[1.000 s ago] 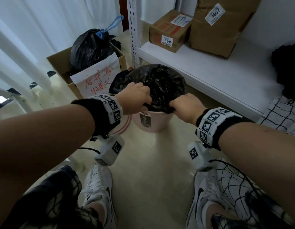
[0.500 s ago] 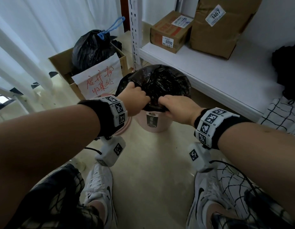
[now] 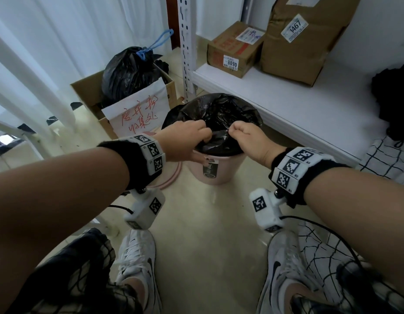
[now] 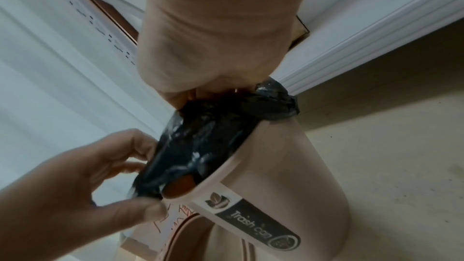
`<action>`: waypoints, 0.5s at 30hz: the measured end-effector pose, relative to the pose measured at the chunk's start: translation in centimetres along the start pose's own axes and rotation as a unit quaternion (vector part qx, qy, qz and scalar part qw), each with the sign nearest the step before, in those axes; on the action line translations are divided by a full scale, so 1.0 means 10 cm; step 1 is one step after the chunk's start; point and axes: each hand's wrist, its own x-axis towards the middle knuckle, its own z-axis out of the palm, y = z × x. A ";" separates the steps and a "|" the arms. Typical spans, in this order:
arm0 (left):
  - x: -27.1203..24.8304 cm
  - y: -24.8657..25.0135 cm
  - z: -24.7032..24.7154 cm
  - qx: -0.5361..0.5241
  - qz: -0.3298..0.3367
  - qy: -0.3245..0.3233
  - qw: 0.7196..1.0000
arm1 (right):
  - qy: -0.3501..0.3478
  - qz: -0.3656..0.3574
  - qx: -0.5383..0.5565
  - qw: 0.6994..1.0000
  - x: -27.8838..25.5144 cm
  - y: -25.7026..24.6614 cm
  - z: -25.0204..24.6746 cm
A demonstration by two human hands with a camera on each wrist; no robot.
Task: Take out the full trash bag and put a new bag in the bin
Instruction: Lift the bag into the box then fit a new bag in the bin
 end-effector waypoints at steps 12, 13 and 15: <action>0.14 0.08 -0.12 -0.169 -0.069 0.128 0.975 | -0.036 -0.124 -0.313 0.941 -0.08 0.13 -0.17; 0.15 0.07 -0.11 -0.181 -0.079 0.140 0.970 | -0.001 -0.123 -0.318 0.940 -0.08 0.13 -0.16; 0.15 0.06 -0.12 -0.186 -0.080 0.145 0.968 | 0.079 -0.098 -0.283 0.951 -0.09 0.09 -0.16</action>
